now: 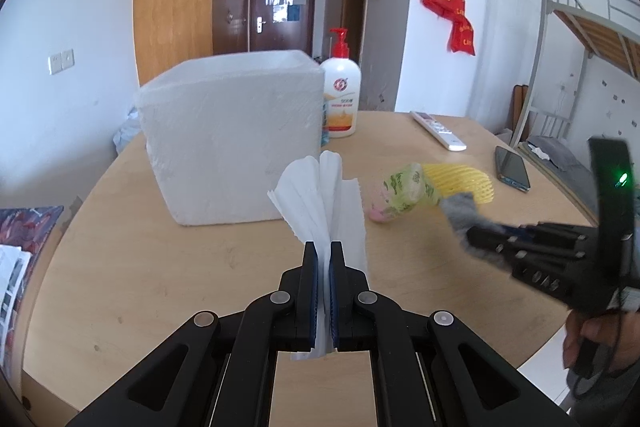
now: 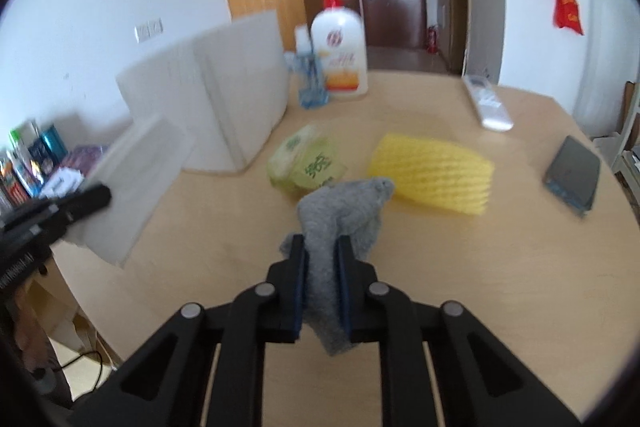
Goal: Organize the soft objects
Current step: 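Carry the white tissue and grey sock up over the white foam box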
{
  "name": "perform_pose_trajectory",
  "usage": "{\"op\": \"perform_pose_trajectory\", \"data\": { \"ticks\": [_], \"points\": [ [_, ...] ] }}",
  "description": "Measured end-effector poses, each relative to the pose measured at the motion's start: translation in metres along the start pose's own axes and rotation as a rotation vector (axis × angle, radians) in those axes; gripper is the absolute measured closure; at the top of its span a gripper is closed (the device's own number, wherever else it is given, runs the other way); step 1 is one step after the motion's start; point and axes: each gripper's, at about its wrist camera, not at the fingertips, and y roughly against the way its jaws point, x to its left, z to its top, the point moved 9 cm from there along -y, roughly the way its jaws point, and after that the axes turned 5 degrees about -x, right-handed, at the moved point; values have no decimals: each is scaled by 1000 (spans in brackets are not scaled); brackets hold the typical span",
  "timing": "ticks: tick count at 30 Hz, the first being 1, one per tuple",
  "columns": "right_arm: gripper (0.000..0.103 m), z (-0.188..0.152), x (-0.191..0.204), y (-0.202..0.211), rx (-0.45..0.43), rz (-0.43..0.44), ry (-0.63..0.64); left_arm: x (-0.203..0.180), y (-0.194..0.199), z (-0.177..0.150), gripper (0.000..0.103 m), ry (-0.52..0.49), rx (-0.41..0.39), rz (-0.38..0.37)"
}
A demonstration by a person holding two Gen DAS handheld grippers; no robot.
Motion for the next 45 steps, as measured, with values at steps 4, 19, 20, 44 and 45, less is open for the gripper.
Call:
{"op": "perform_pose_trajectory", "data": {
  "ticks": [4, 19, 20, 44, 45],
  "points": [
    [85, 11, -1, 22, -61, 11, -22, -5, 7, 5, 98, -12, -21, -4],
    [85, 56, 11, 49, -211, 56, -28, 0, 24, 18, 98, -7, -69, 17],
    [85, 55, 14, 49, -213, 63, -27, 1, 27, 20, 98, -7, -78, 20],
    [85, 87, 123, 61, -288, 334, 134, 46, 93, 58, 98, 37, -241, 217],
    [85, 88, 128, 61, -291, 342, 142, 51, 96, 58, 98, 42, -246, 230]
  ]
}}
